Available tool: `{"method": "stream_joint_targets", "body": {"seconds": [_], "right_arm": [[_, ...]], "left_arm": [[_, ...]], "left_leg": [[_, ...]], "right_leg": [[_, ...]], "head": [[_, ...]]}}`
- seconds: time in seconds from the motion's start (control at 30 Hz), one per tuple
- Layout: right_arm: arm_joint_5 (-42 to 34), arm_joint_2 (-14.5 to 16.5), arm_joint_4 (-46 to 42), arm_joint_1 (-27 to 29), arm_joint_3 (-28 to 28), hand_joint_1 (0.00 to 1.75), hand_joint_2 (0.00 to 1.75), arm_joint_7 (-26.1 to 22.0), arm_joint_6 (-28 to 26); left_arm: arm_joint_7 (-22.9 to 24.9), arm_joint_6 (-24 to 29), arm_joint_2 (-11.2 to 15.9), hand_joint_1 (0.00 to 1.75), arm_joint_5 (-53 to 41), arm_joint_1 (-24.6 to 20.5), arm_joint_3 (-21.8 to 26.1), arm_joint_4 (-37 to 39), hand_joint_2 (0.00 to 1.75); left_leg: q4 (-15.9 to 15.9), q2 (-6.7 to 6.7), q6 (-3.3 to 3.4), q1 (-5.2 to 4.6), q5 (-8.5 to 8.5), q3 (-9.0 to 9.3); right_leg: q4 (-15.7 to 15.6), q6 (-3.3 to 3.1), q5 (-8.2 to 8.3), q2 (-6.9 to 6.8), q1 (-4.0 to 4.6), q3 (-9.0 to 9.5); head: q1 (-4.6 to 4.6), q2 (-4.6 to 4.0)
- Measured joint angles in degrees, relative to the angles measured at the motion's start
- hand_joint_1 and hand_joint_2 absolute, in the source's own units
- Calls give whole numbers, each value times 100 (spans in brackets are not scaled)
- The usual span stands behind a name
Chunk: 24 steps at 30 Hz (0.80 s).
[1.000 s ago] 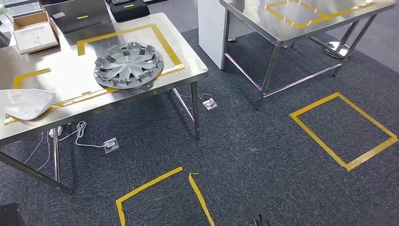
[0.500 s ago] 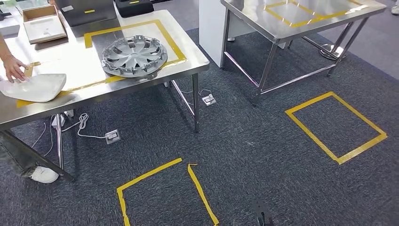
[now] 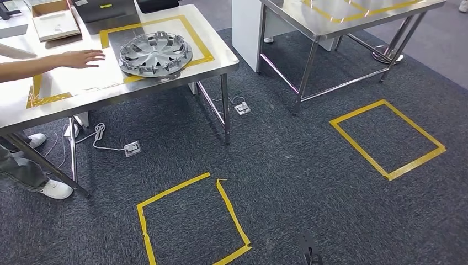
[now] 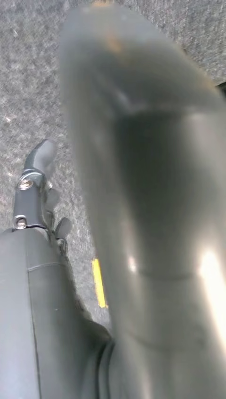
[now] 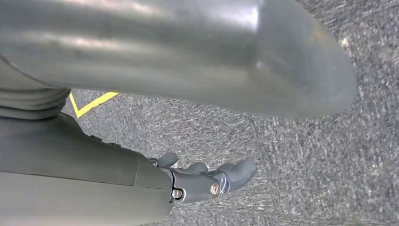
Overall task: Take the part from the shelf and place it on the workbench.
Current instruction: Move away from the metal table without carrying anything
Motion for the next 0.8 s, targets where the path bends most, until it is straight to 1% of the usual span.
{"method": "stream_joint_targets", "body": {"seconds": [0.03, 0.07, 0.1, 0.13, 0.17, 0.2, 0.23, 0.27, 0.3, 0.33, 0.37, 0.4, 0.43, 0.47, 0.5, 0.53, 0.57, 0.6, 0.63, 0.67, 0.7, 0.73, 0.77, 0.8], "right_arm": [[8, 2, 0, -6, 0, 0, 131, 12, -13], [15, 3, -1, -9, 0, 0, 175, 35, -26], [21, 3, -1, -7, 0, 0, 175, 61, -37], [32, 3, -1, -4, 0, 0, 175, 87, -42], [47, 3, -1, -3, 0, 0, 175, 120, -48], [59, 3, -1, -2, 0, 0, 175, 156, -55], [68, 3, -1, -1, 0, 0, 175, 193, -64], [69, 3, -1, 1, 0, 0, 175, 229, -80], [66, 2, -2, 4, 0, 0, 175, 254, -97], [64, 2, -2, 6, 0, 0, 175, 270, -110], [67, 1, -3, 6, 0, 0, 175, 279, -122], [75, -1, -3, 7, 0, 0, 175, 290, -127], [87, -1, -3, 8, 0, 0, 175, 308, -130], [101, -2, -3, 11, 0, 0, 175, 334, -133], [111, -1, -3, 18, 0, 0, 175, 362, -134], [103, -1, -3, 35, 10, 0, 175, 384, -139], [69, -5, -4, 62, 43, 0, 175, 397, -146], [-1, -14, -5, 106, 107, 0, 175, 400, -154], [-104, -26, -7, 160, 199, 0, 175, 396, -161], [-223, -40, -8, 222, 306, 0, 175, 385, -164], [-348, -50, -7, 288, 415, 0, 175, 374, -166], [-476, -57, -7, 352, 524, 0, 175, 361, -167], [-608, -64, -6, 417, 641, 0, 175, 343, -167], [-744, -75, -5, 479, 767, 0, 175, 323, -168]], "left_arm": [[4, -43, -11, 0, -52, -34, -9, 5, 0], [9, -85, -26, 0, -98, -71, -22, 9, 0], [18, -130, -39, 0, -141, -103, -38, 11, 0], [27, -164, -45, 0, -166, -130, -50, 12, 0], [37, -197, -49, 0, -183, -149, -60, 14, 44], [44, -231, -52, 0, -195, -159, -70, 15, 87], [42, -256, -54, 0, -199, -161, -83, 16, 131], [38, -272, -57, 0, -202, -159, -96, 17, 175], [49, -281, -64, 0, -204, -155, -107, 19, 175], [101, -281, -71, 0, -204, -145, -114, 22, 175], [197, -275, -79, 0, -210, -128, -116, 34, 175], [334, -249, -85, 0, -226, -100, -118, 47, 175], [490, -204, -90, 0, -245, -64, -121, 60, 175], [637, -145, -98, 0, -257, -23, -126, 73, 175], [757, -84, -105, 0, -253, 23, -130, 80, 175], [837, -31, -110, 0, -230, 67, -132, 83, 175], [879, 5, -112, 0, -197, 109, -133, 75, 175], [882, 26, -110, 0, -164, 143, -132, 54, 175], [863, 33, -109, 0, -138, 163, -132, 19, 175], [835, 27, -112, 0, -113, 175, -133, -27, 175], [800, 12, -115, 0, -90, 180, -133, -79, 175], [763, -11, -119, 0, -70, 181, -135, -140, 175], [721, -40, -120, 0, -46, 178, -138, -210, 175], [676, -71, -124, 0, -27, 173, -143, -283, 175]], "left_leg": [[175, -10, -38, 10, -242, -58], [469, -15, -76, 34, -580, -125], [835, -14, -111, 58, -899, -184], [1184, -13, -141, 80, -1093, -220], [1444, -12, -166, 100, -1133, -204], [1546, -12, -187, 116, -995, -122], [1471, -11, -201, 131, -774, 43], [1220, -11, -209, 145, -589, 295], [826, -11, -212, 147, -543, 619], [384, -14, -187, 141, -645, 939], [26, -17, -151, 130, -799, 1167], [-205, -19, -108, 111, -929, 1295], [-297, -21, -48, 97, -973, 1320], [-300, -13, 5, 95, -954, 1293], [-299, -2, 58, 92, -925, 1276], [-302, 12, 113, 92, -892, 1256], [-298, 26, 158, 89, -864, 1227], [-288, 32, 191, 77, -842, 1188], [-274, 33, 213, 62, -824, 1148], [-256, 30, 225, 48, -812, 1110], [-235, 26, 230, 36, -804, 1081], [-212, 21, 229, 25, -802, 1064], [-191, 18, 225, 16, -804, 1063], [-175, 20, 215, 2, -809, 1049]], "right_leg": [[-19, -32, 85, -11, -22, -73], [-18, -48, 164, -16, -29, -157], [-15, -55, 240, -17, -35, -251], [-10, -47, 309, -20, -39, -347], [-2, -32, 375, -23, -44, -447], [10, -11, 438, -25, -52, -545], [27, 16, 496, -27, -63, -641], [47, 49, 549, -28, -73, -722], [70, 84, 596, -31, -78, -787], [89, 122, 639, -33, -78, -830], [103, 158, 680, -34, -77, -853], [104, 194, 722, -35, -77, -865], [100, 234, 764, -33, -82, -868], [109, 269, 775, -29, -94, -878], [177, 298, 718, -23, -102, -909], [359, 321, 581, -16, -111, -984], [669, 333, 376, -11, -114, -1107], [1068, 341, 149, -8, -109, -1262], [1453, 344, -30, -5, -104, -1402], [1703, 340, -118, -2, -94, -1475], [1748, 327, -102, 1, -82, -1448], [1560, 301, 7, 3, -69, -1306], [1190, 262, 169, 5, -52, -1074], [801, 215, 281, 7, -30, -835]], "head": [[-7, 0], [-13, 0], [-16, 0], [-16, 0], [-14, 0], [-13, 0], [-13, 0], [-13, 0], [-14, 0], [-6, 0], [2, 0], [16, 0], [31, 0], [36, 0], [43, 0], [45, 0], [48, 0], [51, 0], [54, 0], [56, 0], [58, 0], [60, 0], [62, 0], [58, 0]]}}
